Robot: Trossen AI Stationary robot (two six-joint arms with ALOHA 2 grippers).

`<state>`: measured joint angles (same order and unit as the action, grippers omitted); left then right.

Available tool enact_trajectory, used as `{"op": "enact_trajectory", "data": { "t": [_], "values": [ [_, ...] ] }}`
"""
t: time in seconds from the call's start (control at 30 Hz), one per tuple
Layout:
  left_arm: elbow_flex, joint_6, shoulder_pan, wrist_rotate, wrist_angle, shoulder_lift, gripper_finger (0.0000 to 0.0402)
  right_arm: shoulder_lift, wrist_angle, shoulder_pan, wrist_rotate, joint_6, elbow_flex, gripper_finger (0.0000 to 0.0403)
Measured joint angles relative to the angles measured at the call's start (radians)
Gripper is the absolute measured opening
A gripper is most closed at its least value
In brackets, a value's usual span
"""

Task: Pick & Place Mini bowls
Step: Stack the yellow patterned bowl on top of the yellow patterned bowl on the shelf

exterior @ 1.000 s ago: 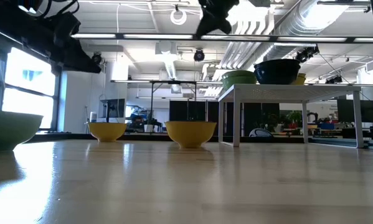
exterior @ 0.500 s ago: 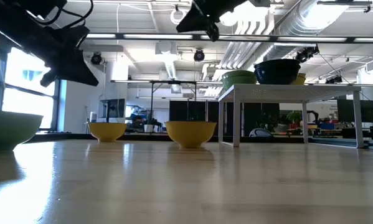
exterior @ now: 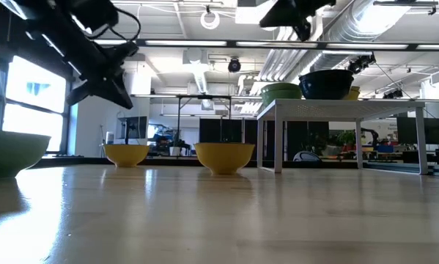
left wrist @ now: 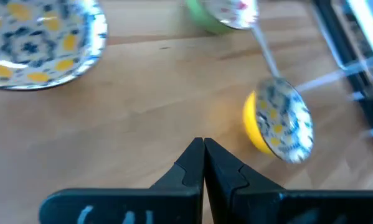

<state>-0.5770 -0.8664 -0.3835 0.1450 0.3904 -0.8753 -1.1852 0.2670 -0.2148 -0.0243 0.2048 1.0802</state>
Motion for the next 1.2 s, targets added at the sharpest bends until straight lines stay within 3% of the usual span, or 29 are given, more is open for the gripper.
{"op": "enact_trajectory", "data": {
  "t": [0.13,0.4,0.67,0.9,1.2],
  "values": [
    [-0.099,0.028,-0.147,-0.046,0.083,-0.107,0.0001,0.083,-0.003,0.016,-0.055,-0.001,-0.052,0.0001],
    [-0.356,0.287,-0.435,-0.252,0.193,-0.350,0.0001,0.164,0.000,0.016,-0.077,-0.003,-0.113,0.0001],
    [-0.563,0.540,-0.551,-0.270,0.377,-0.526,0.0052,0.164,0.005,0.016,-0.078,-0.024,-0.115,0.0001],
    [-0.618,0.575,-0.637,-0.274,0.453,-0.576,0.0123,0.164,0.005,0.015,-0.078,-0.025,-0.115,0.0002],
    [-0.618,0.647,-0.748,-0.375,0.458,-0.651,0.0178,0.163,0.005,0.011,-0.082,-0.034,-0.115,0.0002]
  ]
}}
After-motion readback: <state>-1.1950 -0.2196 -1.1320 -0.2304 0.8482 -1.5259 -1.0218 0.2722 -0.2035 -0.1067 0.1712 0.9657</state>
